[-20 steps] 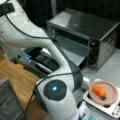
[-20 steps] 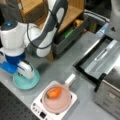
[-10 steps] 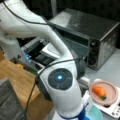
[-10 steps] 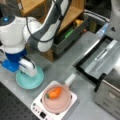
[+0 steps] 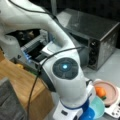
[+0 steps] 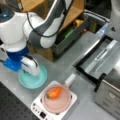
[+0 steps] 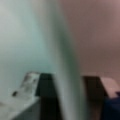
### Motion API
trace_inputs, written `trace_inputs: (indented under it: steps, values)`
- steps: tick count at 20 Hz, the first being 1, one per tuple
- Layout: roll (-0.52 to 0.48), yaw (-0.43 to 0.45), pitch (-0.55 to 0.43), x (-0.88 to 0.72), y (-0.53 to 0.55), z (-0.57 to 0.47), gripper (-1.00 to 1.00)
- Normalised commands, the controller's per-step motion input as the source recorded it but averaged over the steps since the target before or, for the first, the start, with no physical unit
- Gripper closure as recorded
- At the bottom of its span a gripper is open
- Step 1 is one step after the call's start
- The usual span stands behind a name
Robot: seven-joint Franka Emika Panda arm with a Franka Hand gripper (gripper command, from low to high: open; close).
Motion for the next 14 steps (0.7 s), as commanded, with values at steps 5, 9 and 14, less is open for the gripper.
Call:
trace_inputs:
  steps: [5, 9, 14]
  values:
    - [-0.016, -0.157, 0.021, -0.2, 0.31, 0.07, 1.0]
    - [-0.043, -0.119, -0.006, -0.24, 0.32, 0.04, 1.0]
    - [-0.045, -0.09, -0.047, -0.29, 0.31, 0.13, 1.0]
